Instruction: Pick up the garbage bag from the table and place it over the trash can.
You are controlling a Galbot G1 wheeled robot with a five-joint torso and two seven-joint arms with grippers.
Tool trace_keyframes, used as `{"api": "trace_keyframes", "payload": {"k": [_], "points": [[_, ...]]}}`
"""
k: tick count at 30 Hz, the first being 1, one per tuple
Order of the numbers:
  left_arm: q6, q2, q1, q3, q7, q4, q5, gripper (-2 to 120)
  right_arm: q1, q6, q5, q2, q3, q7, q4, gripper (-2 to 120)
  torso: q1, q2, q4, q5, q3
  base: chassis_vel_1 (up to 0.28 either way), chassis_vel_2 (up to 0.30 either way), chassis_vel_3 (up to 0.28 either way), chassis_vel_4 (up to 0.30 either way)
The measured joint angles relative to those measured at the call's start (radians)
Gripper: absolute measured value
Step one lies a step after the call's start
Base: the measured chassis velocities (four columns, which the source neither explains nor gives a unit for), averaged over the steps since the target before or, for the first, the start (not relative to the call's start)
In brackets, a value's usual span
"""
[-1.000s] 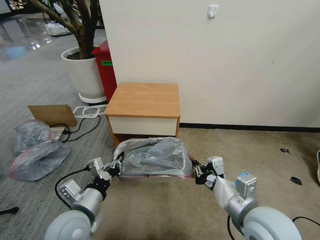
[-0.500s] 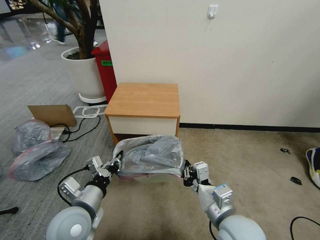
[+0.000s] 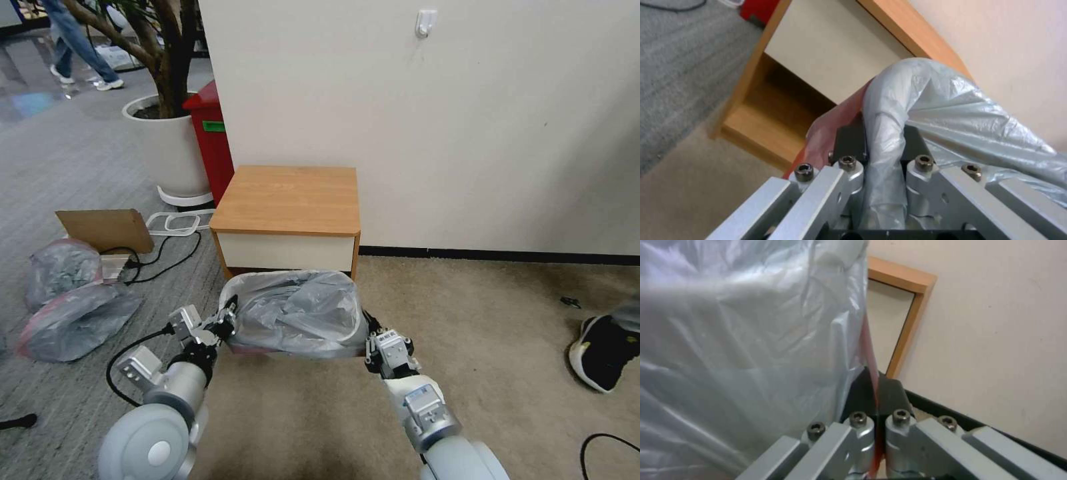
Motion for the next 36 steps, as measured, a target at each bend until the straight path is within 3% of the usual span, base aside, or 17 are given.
{"api": "trace_keyframes", "payload": {"k": [6,13,21,29,36], "points": [[0.021,0.003,0.007,-0.002,-0.003,-0.011,-0.031,8,0.025,0.043,-0.042,0.028,0.012,0.003,-0.058,0,0.0,0.0,0.0,0.0001,0.0,0.0,0.0,0.0,0.0],[0.061,0.004,0.035,-0.002,0.074,-0.022,-0.018,7,0.077,0.087,-0.075,0.046,0.044,0.008,-0.124,0,0.0,0.0,0.0001,0.0002,0.0,0.0,0.0,0.0,0.0],[0.066,0.002,0.005,0.0,0.053,-0.032,-0.12,7,0.074,0.15,-0.123,0.047,0.067,0.006,-0.193,0,0.0,0.0,0.0,0.0002,0.0,0.0,0.0,0.0,0.0],[0.085,-0.008,0.03,0.006,0.054,-0.051,-0.149,7,0.103,0.163,-0.111,0.053,0.135,0.002,-0.231,0,0.0,0.0,0.0,0.0002,0.0,0.0,0.0,0.0,0.0],[0.085,-0.007,0.021,0.002,0.055,-0.052,-0.163,7,0.073,0.165,-0.1,0.057,0.123,0.0,-0.227,0,0.0,0.0,0.0,0.0001,0.0,0.0,0.0,0.0,0.0]]}}
